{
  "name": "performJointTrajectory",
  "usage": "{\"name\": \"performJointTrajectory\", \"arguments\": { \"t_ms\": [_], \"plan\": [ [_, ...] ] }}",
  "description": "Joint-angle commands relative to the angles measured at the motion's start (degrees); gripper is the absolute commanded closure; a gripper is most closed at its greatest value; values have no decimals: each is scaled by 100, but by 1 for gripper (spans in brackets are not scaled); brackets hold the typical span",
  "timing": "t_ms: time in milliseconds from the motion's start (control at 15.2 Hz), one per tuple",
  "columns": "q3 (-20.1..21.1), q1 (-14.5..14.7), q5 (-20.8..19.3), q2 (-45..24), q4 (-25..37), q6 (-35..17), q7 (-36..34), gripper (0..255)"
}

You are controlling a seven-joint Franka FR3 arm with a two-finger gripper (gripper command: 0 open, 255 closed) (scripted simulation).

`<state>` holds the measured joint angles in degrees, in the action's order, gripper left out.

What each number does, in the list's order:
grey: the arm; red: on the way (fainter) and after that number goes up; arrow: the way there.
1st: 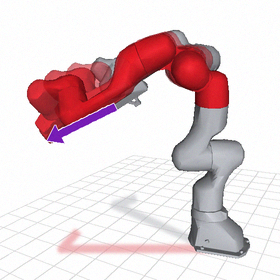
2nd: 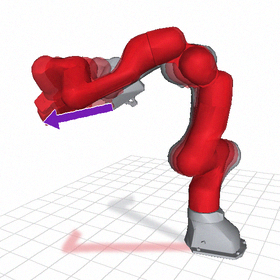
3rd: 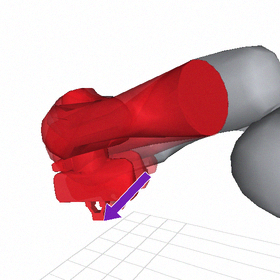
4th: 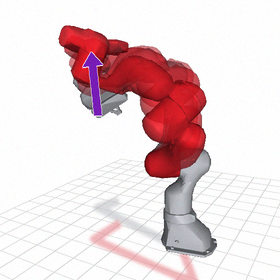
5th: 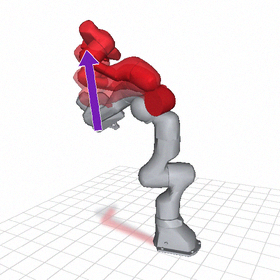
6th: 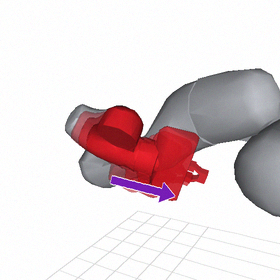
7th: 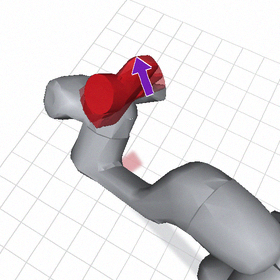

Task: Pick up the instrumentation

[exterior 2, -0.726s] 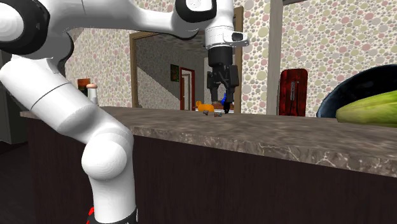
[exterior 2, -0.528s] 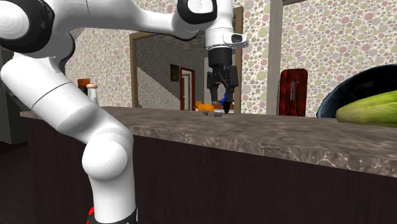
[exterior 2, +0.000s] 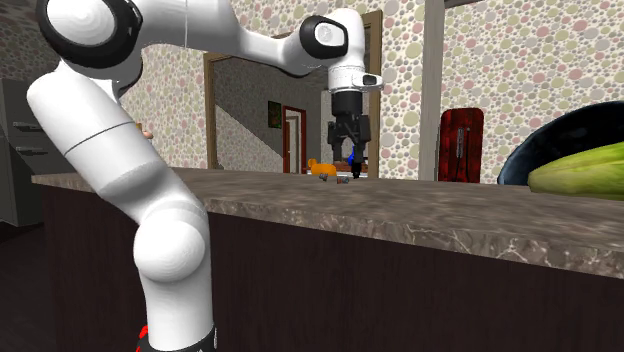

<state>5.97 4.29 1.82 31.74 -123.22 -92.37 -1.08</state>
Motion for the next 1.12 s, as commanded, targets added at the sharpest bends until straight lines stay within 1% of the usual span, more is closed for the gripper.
{"name": "performJointTrajectory", "arguments": {
  "t_ms": [0,396,726,792,1056],
  "plan": [
    [179,65,52,-278,145,-92,-172,0],
    [757,269,107,-1233,891,-183,-779,0],
    [1208,448,-8,-2142,1687,-172,-1312,0],
    [1239,465,-24,-2215,1754,-167,-1354,0],
    [1241,472,-14,-2188,1417,-477,-1352,0]
  ]
}}
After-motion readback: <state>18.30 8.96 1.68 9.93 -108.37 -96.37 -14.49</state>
